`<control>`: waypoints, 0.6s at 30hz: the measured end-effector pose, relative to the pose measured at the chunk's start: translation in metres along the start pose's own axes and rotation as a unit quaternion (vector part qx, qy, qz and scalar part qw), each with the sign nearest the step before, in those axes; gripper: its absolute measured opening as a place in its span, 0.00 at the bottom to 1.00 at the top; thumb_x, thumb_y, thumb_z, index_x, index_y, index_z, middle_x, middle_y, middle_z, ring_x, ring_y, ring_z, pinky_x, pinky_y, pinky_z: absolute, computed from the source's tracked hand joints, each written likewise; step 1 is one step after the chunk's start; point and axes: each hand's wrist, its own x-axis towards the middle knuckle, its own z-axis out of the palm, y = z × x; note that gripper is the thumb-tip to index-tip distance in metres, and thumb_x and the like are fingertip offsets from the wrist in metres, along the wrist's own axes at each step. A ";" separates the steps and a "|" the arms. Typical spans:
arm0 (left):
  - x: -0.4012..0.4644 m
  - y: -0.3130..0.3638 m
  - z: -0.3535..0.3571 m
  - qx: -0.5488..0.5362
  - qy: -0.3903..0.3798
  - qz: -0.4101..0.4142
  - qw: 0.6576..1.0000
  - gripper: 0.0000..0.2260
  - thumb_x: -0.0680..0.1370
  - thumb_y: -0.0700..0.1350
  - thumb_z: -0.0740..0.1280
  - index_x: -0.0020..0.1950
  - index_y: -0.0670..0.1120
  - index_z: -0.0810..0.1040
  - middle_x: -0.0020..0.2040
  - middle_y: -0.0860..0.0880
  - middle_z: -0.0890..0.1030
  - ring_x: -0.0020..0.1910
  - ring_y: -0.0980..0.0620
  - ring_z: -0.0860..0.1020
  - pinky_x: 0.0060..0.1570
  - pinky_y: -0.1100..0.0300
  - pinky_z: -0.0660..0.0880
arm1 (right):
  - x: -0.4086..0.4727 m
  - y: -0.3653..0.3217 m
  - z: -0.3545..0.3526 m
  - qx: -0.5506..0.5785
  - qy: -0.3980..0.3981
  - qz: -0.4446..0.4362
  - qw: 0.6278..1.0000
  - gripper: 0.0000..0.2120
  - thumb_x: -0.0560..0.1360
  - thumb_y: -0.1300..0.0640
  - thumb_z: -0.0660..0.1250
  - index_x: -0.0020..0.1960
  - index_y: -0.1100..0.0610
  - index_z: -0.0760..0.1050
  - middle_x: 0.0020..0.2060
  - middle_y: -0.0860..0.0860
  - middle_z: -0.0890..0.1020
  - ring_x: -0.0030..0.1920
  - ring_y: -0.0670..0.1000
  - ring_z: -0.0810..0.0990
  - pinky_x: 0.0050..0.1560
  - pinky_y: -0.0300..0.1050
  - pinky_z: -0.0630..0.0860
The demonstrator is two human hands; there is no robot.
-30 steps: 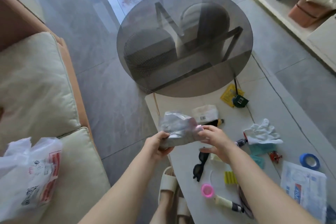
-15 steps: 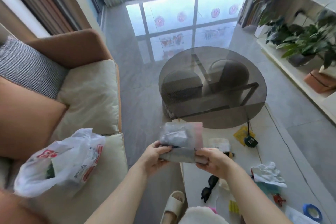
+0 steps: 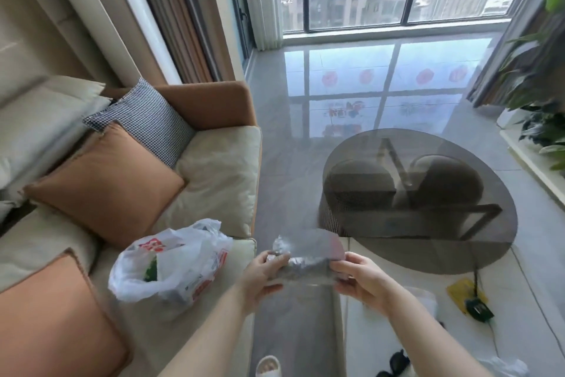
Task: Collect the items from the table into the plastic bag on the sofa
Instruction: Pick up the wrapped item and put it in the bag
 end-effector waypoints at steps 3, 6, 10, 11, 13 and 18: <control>-0.003 0.001 -0.031 -0.106 -0.051 0.037 0.992 0.13 0.69 0.39 0.74 0.50 0.45 0.76 0.50 0.44 0.78 0.51 0.48 0.78 0.60 0.47 0.75 | 0.011 -0.006 0.028 -0.048 0.008 0.019 0.999 0.02 0.74 0.61 0.68 0.45 0.56 0.75 0.36 0.53 0.76 0.29 0.48 0.79 0.26 0.37 0.76; -0.004 0.003 -0.063 -0.129 -0.074 0.047 0.988 0.23 0.67 0.39 0.74 0.61 0.46 0.76 0.55 0.47 0.80 0.54 0.48 0.79 0.57 0.48 0.77 | 0.026 -0.009 0.060 -0.082 0.011 0.020 0.996 0.04 0.76 0.58 0.66 0.43 0.54 0.73 0.36 0.51 0.76 0.26 0.49 0.81 0.21 0.35 0.69; -0.001 0.009 -0.106 -0.140 -0.023 0.048 0.989 0.13 0.73 0.32 0.69 0.55 0.43 0.78 0.51 0.43 0.81 0.46 0.48 0.81 0.48 0.52 0.80 | 0.048 -0.016 0.105 -0.113 -0.024 0.012 0.993 0.07 0.76 0.54 0.67 0.53 0.52 0.75 0.40 0.48 0.81 0.33 0.49 0.84 0.25 0.35 0.68; 0.000 0.010 -0.118 -0.148 0.006 0.043 0.988 0.10 0.75 0.31 0.66 0.54 0.42 0.78 0.51 0.42 0.81 0.45 0.46 0.81 0.46 0.51 0.80 | 0.054 -0.018 0.116 -0.122 -0.037 0.008 0.992 0.09 0.74 0.56 0.69 0.54 0.52 0.75 0.40 0.48 0.83 0.37 0.49 0.84 0.26 0.35 0.70; 0.005 0.012 -0.145 -0.166 0.055 0.034 0.984 0.08 0.76 0.33 0.65 0.53 0.40 0.78 0.52 0.40 0.80 0.47 0.42 0.80 0.49 0.48 0.79 | 0.069 -0.021 0.140 -0.156 -0.046 0.004 0.987 0.13 0.72 0.61 0.71 0.55 0.52 0.75 0.39 0.49 0.84 0.38 0.49 0.84 0.27 0.36 0.73; 0.012 0.018 -0.204 -0.171 0.102 0.044 0.979 0.08 0.76 0.36 0.68 0.54 0.42 0.77 0.54 0.42 0.79 0.53 0.45 0.79 0.54 0.47 0.79 | 0.120 -0.017 0.206 -0.279 -0.017 0.019 0.960 0.09 0.74 0.53 0.69 0.52 0.56 0.76 0.35 0.51 0.79 0.29 0.46 0.76 0.28 0.35 0.71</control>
